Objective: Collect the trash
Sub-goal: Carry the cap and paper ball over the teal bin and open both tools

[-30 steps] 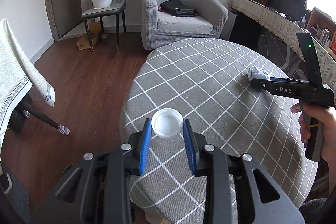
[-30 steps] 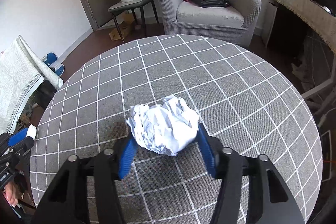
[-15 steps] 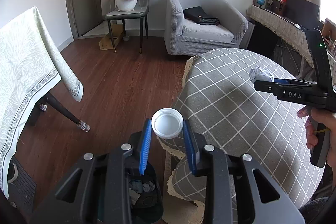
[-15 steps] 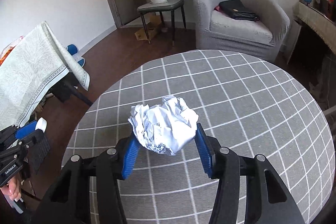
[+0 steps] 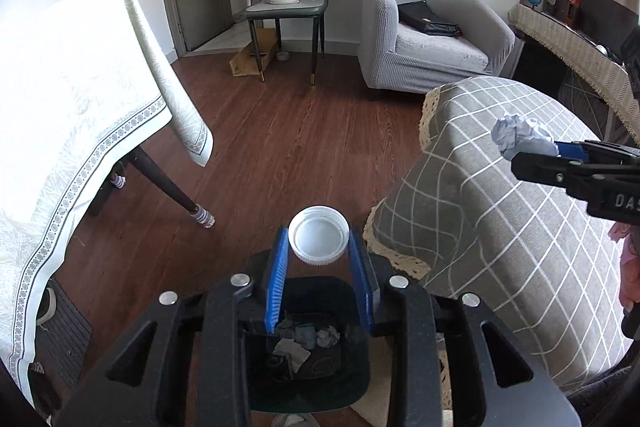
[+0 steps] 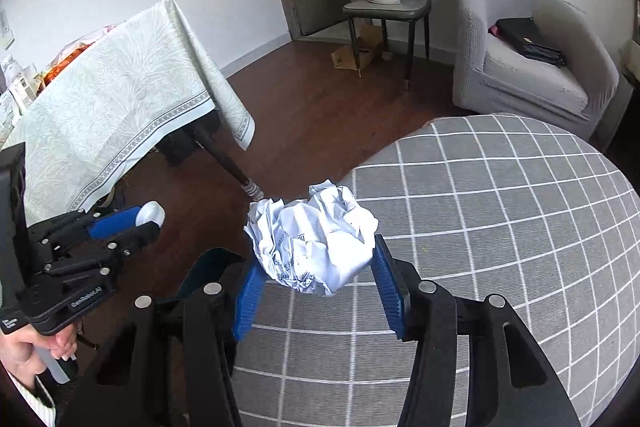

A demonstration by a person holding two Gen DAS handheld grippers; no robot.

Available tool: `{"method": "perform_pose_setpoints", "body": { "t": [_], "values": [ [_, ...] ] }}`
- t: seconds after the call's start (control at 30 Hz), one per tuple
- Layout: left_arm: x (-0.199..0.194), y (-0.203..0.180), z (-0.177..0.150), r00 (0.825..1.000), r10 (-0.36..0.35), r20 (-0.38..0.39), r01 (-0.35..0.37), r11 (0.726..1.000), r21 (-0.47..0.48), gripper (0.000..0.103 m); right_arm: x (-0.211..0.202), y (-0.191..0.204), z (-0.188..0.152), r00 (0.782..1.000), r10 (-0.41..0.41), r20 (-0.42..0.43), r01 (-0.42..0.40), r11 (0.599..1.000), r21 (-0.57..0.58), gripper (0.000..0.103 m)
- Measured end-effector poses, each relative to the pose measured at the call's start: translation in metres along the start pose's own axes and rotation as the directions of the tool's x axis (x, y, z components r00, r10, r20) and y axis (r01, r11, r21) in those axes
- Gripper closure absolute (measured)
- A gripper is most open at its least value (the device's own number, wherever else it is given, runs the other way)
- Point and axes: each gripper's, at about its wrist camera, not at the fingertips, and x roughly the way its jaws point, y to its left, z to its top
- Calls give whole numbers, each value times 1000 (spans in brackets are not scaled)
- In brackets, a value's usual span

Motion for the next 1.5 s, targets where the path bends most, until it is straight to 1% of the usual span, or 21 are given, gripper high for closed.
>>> {"method": "perform_pose_setpoints", "body": {
  "t": [0.17,0.23,0.33,0.4,0.5,0.53,0.6,0.7,0.83,0.93,0.97,1.0,1.03,1.1,1.13,1.2,1.23,1.37,1.47,1.5],
  "values": [
    [25,30,-24,996,29,-83,-33,998,-46,70,7,33,4,998,66,-5,-66,998,-19,51],
    [40,43,-35,990,37,-137,-46,997,-64,70,12,46,6,997,81,-12,-82,996,-34,51],
    [56,57,-49,982,36,-187,-52,995,-80,70,24,63,6,995,97,-32,-98,994,-54,51],
    [67,65,-56,974,38,-222,-56,996,-75,70,35,73,5,993,103,-53,-107,992,-65,51],
    [83,73,-68,958,23,-285,-47,996,-75,70,53,84,3,990,106,-88,-112,991,-74,51],
    [88,75,-72,955,16,-295,-41,996,-77,70,59,88,3,989,107,-101,-115,991,-76,51],
    [99,79,-80,942,0,-335,-31,996,-85,70,67,94,-1,987,108,-119,-118,990,-78,51],
    [112,86,-91,926,-5,-377,-31,995,-90,70,81,103,-4,983,111,-146,-124,989,-78,51],
    [125,98,-103,909,-40,-415,-16,991,-132,70,100,114,-7,976,121,-179,-135,988,-69,51],
    [131,103,-112,897,-49,-439,-12,991,-135,70,115,120,-11,971,124,-206,-139,988,-61,51],
    [132,105,-114,894,-50,-445,-9,991,-131,69,121,122,-13,969,119,-218,-135,989,-64,51],
    [132,106,-117,892,-50,-450,-8,992,-127,64,126,124,-15,967,115,-227,-133,989,-65,51],
    [134,107,-118,890,-52,-454,-6,992,-125,62,132,127,-17,965,112,-238,-131,989,-66,51],
    [133,110,-120,889,-61,-454,2,992,-129,55,142,129,-21,960,107,-258,-128,990,-65,51],
    [132,112,-121,890,-63,-452,6,992,-128,55,147,130,-22,958,104,-269,-126,990,-65,51],
    [128,116,-120,896,-61,-440,5,992,-128,49,158,131,-27,952,92,-293,-116,991,-66,51],
    [127,117,-120,899,-59,-435,3,992,-129,48,163,132,-30,949,87,-303,-112,992,-65,51],
    [114,126,-115,918,-45,-395,-12,990,-141,43,184,134,-42,935,74,-346,-102,993,-63,51],
    [99,131,-108,937,-33,-347,-18,990,-143,38,198,135,-52,926,60,-373,-93,993,-72,51],
    [94,131,-105,943,-21,-333,-26,990,-136,38,203,135,-55,922,53,-384,-88,993,-74,51]
  ]
}}
